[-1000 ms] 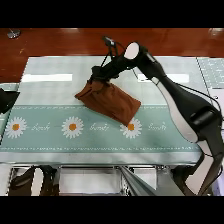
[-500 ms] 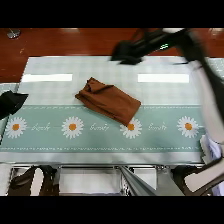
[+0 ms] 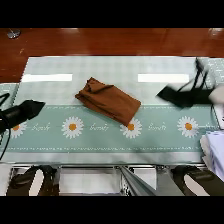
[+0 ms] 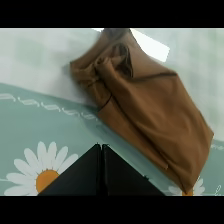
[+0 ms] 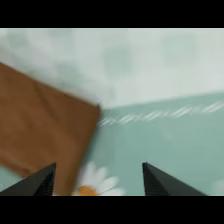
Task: Fold the shirts.
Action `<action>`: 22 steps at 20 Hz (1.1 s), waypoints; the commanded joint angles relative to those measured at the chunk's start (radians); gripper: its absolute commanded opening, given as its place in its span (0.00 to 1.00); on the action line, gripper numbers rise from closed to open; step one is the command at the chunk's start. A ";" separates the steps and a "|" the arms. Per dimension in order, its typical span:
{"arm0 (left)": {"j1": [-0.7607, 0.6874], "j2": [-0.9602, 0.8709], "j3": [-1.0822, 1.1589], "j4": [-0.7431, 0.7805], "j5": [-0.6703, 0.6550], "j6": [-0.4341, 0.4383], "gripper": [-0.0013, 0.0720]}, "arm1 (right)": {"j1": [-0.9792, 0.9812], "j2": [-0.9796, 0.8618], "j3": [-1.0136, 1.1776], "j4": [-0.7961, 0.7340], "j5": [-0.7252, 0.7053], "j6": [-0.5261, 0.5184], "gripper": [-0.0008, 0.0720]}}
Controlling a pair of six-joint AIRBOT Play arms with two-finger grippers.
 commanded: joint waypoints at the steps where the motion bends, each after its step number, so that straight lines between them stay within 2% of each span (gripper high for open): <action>1: -0.045 -0.001 -0.070 -0.002 0.046 0.002 0.04 | 0.102 0.059 -0.371 0.375 -0.367 -0.048 0.83; 4: -0.059 -0.001 -0.079 -0.034 0.105 -0.001 0.04 | 0.164 -0.098 -0.285 0.423 -0.305 -0.209 0.83; 8: -0.060 -0.001 -0.079 -0.071 0.116 0.000 0.04 | 0.164 -0.262 -0.159 0.455 -0.305 -0.221 0.83; 13: -0.060 -0.001 -0.079 -0.071 0.117 0.003 0.04 | 0.190 -0.439 -0.035 0.468 -0.162 -0.287 0.83; 14: -0.060 -0.001 -0.079 -0.071 0.117 0.002 0.04 | 0.193 -0.454 -0.024 0.483 -0.161 -0.297 0.80; 15: -0.060 -0.001 -0.079 -0.071 0.117 0.003 0.04 | 0.196 -0.472 -0.006 0.496 -0.163 -0.299 0.60; 16: -0.060 -0.001 -0.079 -0.071 0.117 0.003 0.04 | 0.202 -0.493 0.016 0.503 -0.170 -0.306 0.53; 19: -0.060 -0.001 -0.079 -0.071 0.117 0.002 0.04 | 0.201 -0.586 0.127 0.503 -0.124 -0.312 0.51; 20: -0.060 -0.001 -0.079 -0.071 0.117 0.003 0.04 | 0.201 -0.613 0.176 0.503 -0.091 -0.332 0.42; 21: -0.060 -0.001 -0.079 -0.071 0.117 0.002 0.04 | 0.201 -0.636 0.238 0.502 -0.047 -0.390 0.08; 22: -0.060 -0.001 -0.079 -0.071 0.117 0.002 0.04 | 0.201 -0.640 0.298 0.495 -0.011 -0.438 0.05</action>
